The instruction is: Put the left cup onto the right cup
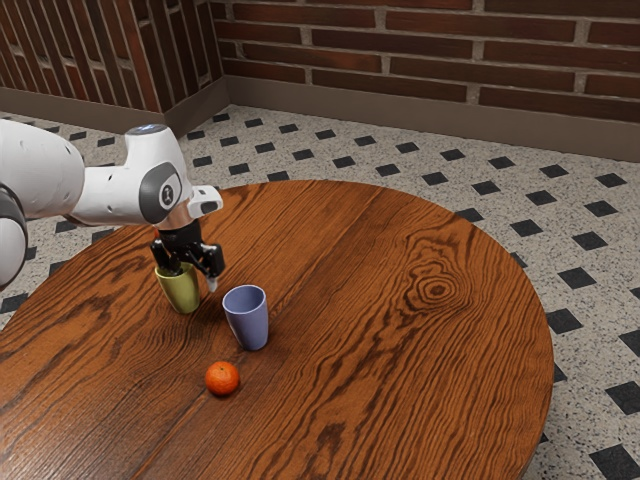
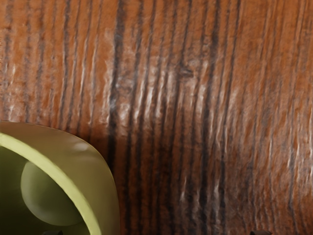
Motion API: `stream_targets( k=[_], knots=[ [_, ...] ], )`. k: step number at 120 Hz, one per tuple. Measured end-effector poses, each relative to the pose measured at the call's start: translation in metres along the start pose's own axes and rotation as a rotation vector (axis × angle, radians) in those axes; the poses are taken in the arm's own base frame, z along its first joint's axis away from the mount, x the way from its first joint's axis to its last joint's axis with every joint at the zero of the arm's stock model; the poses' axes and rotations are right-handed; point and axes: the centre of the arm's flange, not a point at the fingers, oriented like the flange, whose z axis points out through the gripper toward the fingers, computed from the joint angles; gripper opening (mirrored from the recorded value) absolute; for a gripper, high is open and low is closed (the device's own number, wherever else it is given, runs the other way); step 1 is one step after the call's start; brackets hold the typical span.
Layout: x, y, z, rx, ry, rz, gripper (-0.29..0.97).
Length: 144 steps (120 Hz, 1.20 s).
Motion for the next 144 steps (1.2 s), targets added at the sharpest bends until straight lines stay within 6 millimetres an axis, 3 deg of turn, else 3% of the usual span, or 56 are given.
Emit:
stream_targets(
  k=[15,31,53,79,93,104,128,134,144],
  knots=[
    [0.0,0.0,-0.001,0.0,0.001,0.003,0.16],
    [-0.003,-0.005,-0.002,0.004,-0.006,-0.003,0.02],
    [-0.005,-0.008,0.0,0.008,-0.019,-0.008,-0.07],
    [-0.007,-0.013,-0.002,0.016,-0.028,-0.018,-0.09],
    [-0.008,-0.009,-0.018,0.025,-0.019,-0.004,-0.1],
    [-0.013,0.016,-0.056,0.046,0.003,0.05,-0.1],
    [-0.018,0.119,-0.119,0.077,-0.003,0.195,-0.1],
    [-0.02,0.135,-0.122,0.088,-0.033,0.207,-0.1],
    [-0.018,0.145,-0.114,0.108,-0.094,0.195,-0.1]
  ],
)
